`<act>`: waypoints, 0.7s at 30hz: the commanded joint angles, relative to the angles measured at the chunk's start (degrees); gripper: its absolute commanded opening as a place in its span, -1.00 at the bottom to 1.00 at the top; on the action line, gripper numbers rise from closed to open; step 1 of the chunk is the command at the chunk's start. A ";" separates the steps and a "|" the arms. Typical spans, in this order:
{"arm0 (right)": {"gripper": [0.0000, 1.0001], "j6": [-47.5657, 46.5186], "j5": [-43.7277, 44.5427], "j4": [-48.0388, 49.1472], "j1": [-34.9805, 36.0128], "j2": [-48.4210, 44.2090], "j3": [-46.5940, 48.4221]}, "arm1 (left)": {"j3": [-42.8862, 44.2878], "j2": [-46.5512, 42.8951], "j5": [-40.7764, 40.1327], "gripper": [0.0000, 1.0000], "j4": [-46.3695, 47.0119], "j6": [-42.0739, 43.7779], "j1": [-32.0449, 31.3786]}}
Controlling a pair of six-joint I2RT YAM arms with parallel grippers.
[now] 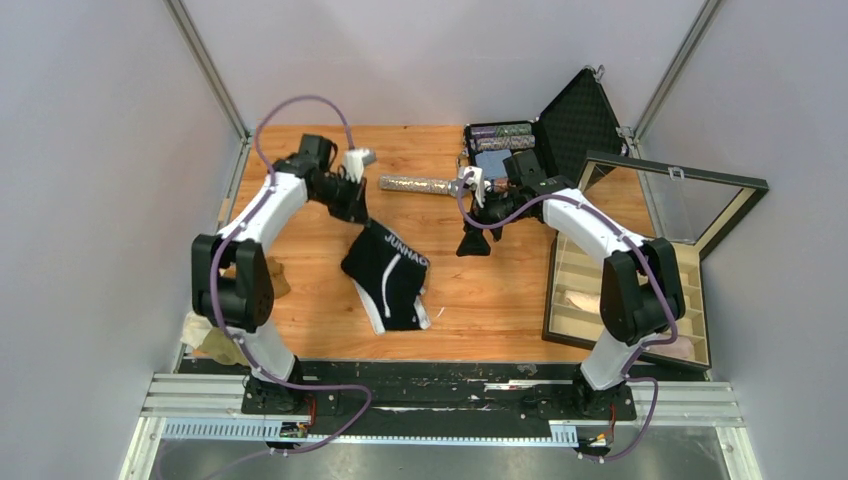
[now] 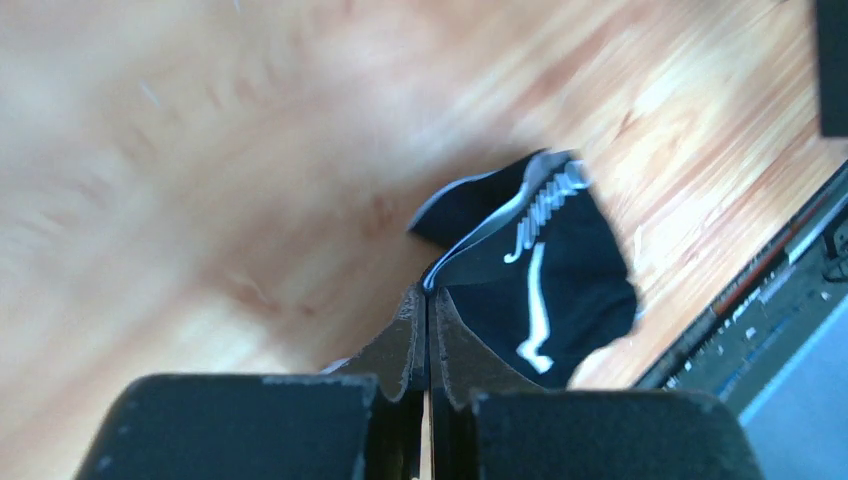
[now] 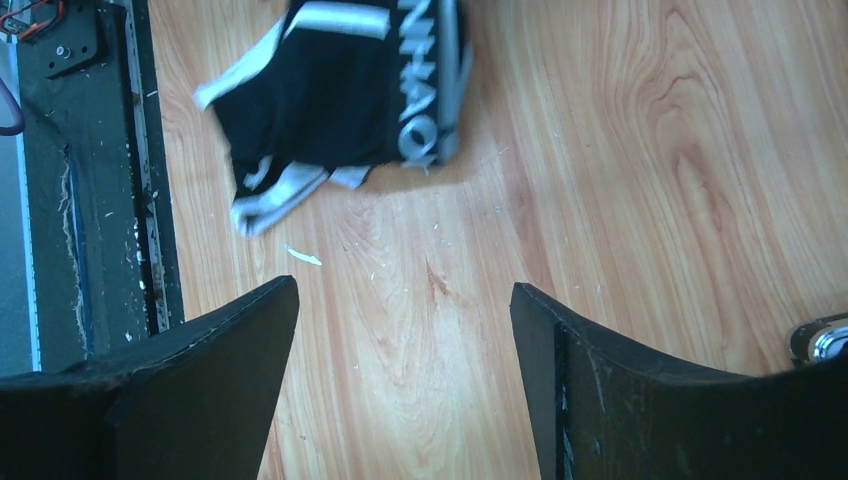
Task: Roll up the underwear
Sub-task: Flatten out the underwear at the center of the board.
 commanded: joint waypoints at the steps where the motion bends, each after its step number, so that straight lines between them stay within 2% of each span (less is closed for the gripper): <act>1: 0.59 -0.44 -0.32 1.46 -1.00 -2.88 0.43 | 11.86 -8.54 4.82 -1.00 -5.08 9.36 -0.65; 4: 0.59 -1.18 -0.06 1.89 -1.18 -3.02 0.91 | 19.04 -8.20 5.73 -1.00 -12.79 12.08 -1.65; 7: 0.59 -0.44 0.32 2.94 -1.24 -3.20 1.56 | 22.97 -9.45 6.63 -1.00 -15.55 14.29 -3.32; 16: 0.61 0.25 2.05 3.66 -3.21 -8.10 1.89 | 41.02 -9.82 8.21 -1.00 -27.63 22.90 -17.55; 21: 0.64 -1.44 1.67 2.45 -5.02 -15.18 -1.66 | 43.61 -13.81 6.96 -1.00 -28.88 26.49 -19.99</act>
